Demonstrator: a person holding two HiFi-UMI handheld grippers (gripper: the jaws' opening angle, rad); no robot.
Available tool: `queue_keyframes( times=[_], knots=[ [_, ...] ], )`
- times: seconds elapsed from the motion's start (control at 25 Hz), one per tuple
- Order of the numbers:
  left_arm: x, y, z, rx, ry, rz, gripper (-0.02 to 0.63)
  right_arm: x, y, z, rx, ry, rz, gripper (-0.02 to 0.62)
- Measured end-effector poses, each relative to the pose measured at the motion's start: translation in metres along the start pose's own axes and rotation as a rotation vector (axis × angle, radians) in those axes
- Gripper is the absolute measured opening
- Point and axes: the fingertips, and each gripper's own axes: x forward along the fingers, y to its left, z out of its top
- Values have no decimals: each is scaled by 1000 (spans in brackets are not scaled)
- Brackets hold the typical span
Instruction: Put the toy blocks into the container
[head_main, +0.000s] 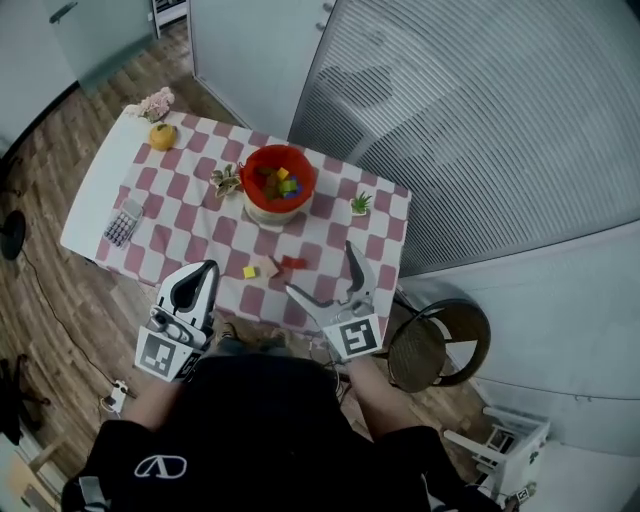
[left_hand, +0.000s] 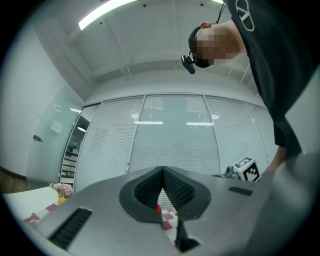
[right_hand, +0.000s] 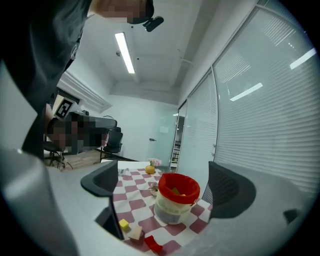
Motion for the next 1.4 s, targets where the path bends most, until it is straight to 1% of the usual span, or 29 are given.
queue_keyframes(
  times=[0.08, 0.16, 0.36, 0.44, 0.56, 0.64, 0.76, 0.88, 0.96, 1.04, 1.12, 1.2, 1.28, 1.32, 1.4],
  knots=[
    [-3, 3, -12, 2, 35, 7, 6, 8, -5, -11, 15, 47, 32, 551],
    [-4, 7, -19, 0, 48, 17, 6, 17, -7, -24, 7, 100, 71, 540],
    [-6, 17, -22, -1, 39, 43, 6, 43, -6, -64, -80, 218, 179, 534],
    [-6, 22, -17, 1, 17, 59, 6, 51, -2, -84, -119, 283, 229, 527],
    [-9, 28, -18, -3, 14, 79, 6, 62, 5, -119, -151, 398, 315, 502],
    [-12, 31, -21, -11, 23, 90, 6, 65, 11, -144, -168, 486, 372, 471],
    [-17, 34, -23, -13, 37, 107, 6, 67, 19, -177, -212, 608, 442, 460],
    [-23, 35, -25, -21, 45, 119, 6, 72, 25, -201, -239, 698, 498, 446],
    [-23, 37, -14, -17, 2, 125, 6, 75, 28, -216, -261, 750, 533, 435],
    [-23, 39, -9, -10, -12, 137, 6, 78, 30, -231, -279, 803, 565, 424],
    [-22, 42, 0, -9, -37, 153, 6, 79, 32, -249, -289, 870, 602, 399],
    [-27, 43, -5, -12, -17, 165, 6, 77, 33, -264, -308, 935, 635, 361],
    [-26, 43, 4, -7, -54, 171, 6, 76, 32, -277, -324, 990, 662, 336],
    [-25, 44, 8, -5, -66, 176, 6, 75, 32, -283, -331, 1016, 677, 334],
    [-27, 45, 6, -5, -60, 187, 6, 72, 33, -295, -356, 1071, 710, 322]
  ],
)
